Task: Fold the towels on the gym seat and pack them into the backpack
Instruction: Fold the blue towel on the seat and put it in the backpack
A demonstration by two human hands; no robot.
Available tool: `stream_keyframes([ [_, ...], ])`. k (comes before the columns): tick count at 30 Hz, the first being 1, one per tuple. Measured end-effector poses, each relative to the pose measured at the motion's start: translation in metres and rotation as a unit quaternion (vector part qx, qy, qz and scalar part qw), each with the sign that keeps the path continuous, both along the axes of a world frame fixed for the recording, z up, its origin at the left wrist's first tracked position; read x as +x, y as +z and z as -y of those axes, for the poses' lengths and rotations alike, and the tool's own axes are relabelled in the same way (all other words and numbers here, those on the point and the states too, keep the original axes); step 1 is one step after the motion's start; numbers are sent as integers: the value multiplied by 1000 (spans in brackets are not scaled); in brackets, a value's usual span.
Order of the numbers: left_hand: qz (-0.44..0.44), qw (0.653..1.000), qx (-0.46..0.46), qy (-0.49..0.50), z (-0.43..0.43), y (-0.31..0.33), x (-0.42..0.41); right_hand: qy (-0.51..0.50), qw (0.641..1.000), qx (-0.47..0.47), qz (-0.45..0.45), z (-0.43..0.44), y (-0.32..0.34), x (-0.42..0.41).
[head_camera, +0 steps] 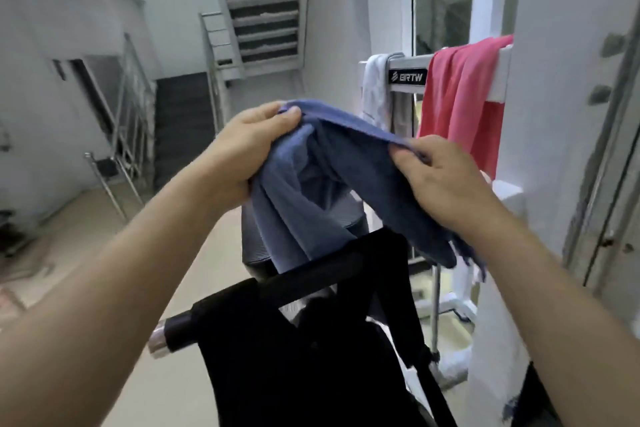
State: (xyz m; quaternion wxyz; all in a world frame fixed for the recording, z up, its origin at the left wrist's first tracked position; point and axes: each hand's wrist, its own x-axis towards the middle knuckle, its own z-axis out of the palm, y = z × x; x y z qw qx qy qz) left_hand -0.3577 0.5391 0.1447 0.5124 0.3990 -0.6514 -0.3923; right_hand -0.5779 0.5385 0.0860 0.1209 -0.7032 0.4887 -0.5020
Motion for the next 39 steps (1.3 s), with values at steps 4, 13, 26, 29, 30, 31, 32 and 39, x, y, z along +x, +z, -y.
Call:
stream_keyframes([
  [4, 231, 965, -3, 122, -23, -10, 42, 306, 829, 285, 371, -3, 30, 16],
  [13, -34, 998, 52, 15, -38, -31, 44, 509, 642, 363, 445, 16, 33, 77],
  [26, -253, 961, 88, -73, 45, -12, 191, 337, 845, 402, 102, 43, 49, 157],
  [29, -218, 962, 67, -151, 57, -13, 215, 258, 869, 391, 162, 40, 57, 175],
  [30, -208, 962, 74, -161, 61, -13, 222, 215, 879, 396, 156, 41, 61, 180],
  [31, -181, 968, 79, -155, 70, -14, 228, 179, 882, 413, 141, 44, 64, 186],
  [32, -142, 977, 82, -135, 82, -16, 231, 160, 881, 422, 141, 48, 68, 192],
  [39, -230, 964, -134, -8, 143, 54, 222, -169, 961, -156, 153, 117, 111, 220],
])
